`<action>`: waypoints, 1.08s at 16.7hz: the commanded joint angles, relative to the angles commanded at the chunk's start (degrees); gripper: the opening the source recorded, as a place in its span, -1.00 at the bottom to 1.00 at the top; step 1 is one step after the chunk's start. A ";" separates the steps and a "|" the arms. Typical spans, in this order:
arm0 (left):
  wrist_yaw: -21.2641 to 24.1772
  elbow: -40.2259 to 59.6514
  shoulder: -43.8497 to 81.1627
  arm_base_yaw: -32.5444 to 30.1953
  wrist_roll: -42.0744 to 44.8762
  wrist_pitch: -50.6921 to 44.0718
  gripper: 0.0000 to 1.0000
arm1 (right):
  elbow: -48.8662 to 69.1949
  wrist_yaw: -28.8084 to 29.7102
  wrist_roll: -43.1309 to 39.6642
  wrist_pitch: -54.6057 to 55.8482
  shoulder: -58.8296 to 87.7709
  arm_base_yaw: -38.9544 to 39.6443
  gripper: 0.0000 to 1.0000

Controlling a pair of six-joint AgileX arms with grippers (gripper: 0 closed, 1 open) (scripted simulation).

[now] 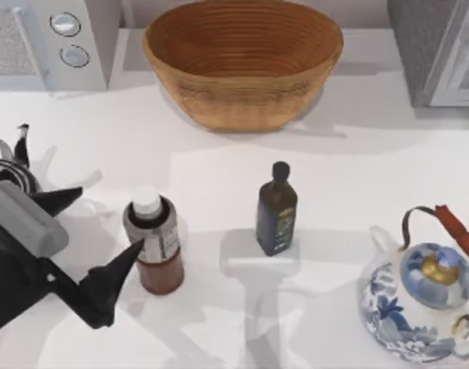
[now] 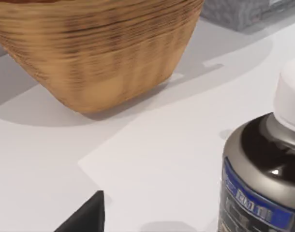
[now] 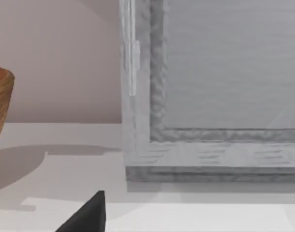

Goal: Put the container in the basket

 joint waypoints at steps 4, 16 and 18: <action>2.58 -1.83 3.37 -1.26 1.56 -0.34 1.00 | 0.00 0.00 0.00 0.00 0.00 0.00 1.00; -2.20 6.94 17.61 -6.60 -0.41 6.26 1.00 | 0.00 0.00 0.00 0.00 0.00 0.00 1.00; -3.87 8.49 22.92 -8.46 -1.03 10.34 1.00 | 0.00 0.00 0.00 0.00 0.00 0.00 1.00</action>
